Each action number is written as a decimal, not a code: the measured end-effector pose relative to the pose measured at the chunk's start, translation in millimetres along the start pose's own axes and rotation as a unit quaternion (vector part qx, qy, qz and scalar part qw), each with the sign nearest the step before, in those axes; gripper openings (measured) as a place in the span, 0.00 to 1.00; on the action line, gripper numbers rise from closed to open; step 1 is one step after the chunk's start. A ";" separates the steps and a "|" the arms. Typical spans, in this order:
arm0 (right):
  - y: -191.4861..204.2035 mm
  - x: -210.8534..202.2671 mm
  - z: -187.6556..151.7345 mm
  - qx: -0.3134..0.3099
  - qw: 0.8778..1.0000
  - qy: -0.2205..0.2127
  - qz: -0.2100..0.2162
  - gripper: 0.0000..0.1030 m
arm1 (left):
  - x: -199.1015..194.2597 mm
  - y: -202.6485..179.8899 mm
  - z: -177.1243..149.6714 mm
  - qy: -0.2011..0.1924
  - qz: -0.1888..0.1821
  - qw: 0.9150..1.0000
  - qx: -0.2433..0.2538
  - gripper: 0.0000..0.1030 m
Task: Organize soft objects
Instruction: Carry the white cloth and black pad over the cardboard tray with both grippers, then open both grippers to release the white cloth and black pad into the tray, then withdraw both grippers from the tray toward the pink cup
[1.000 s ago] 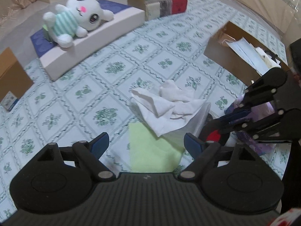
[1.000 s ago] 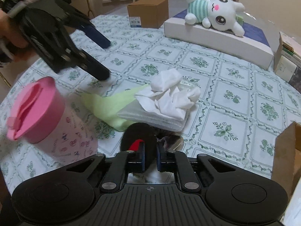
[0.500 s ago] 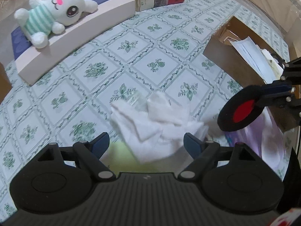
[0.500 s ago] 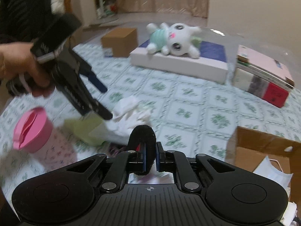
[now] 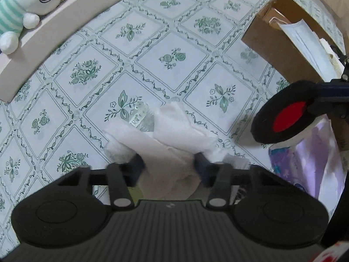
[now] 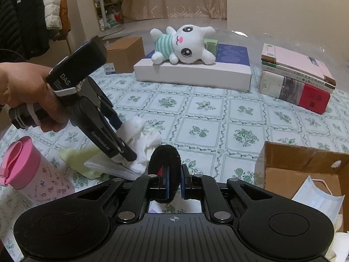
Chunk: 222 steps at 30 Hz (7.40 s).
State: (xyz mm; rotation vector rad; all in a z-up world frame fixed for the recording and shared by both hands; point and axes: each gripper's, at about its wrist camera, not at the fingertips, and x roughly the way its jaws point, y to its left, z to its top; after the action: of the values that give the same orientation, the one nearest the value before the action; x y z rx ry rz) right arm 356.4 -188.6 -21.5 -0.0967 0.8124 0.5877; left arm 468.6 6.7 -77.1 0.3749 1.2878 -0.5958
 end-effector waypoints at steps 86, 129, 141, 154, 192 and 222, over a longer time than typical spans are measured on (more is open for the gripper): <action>-29.5 -300.1 -222.1 0.184 0.963 -0.101 -0.168 0.09 | -114.4 -367.9 -127.6 -0.278 -0.002 0.956 -0.096 0.12; -150.4 -190.0 -175.8 0.132 0.980 0.039 -0.142 0.14 | -13.8 -376.4 -19.9 -0.219 -0.025 0.973 -0.072 0.28; -129.1 -238.7 -177.7 0.165 0.973 -0.044 -0.156 0.48 | -67.2 -370.7 -56.8 -0.277 -0.008 0.956 -0.092 0.30; -33.4 -279.3 -211.5 0.222 0.961 -0.111 -0.121 0.60 | -117.8 -369.1 -153.1 -0.310 0.017 0.942 -0.127 0.38; 142.3 -199.2 -168.8 0.109 0.992 -0.057 -0.021 0.73 | -161.5 -265.9 -340.0 -0.312 0.134 0.896 -0.287 0.68; 123.2 -146.0 -131.7 0.107 0.994 -0.034 -0.005 0.73 | -188.1 -179.9 -338.5 -0.320 0.152 0.890 -0.288 0.68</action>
State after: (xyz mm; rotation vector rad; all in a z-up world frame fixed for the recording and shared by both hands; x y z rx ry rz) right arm 126.2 -191.8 7.6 0.1146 0.8032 0.4889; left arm 65.4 96.3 31.5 -0.1211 0.6886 -0.0298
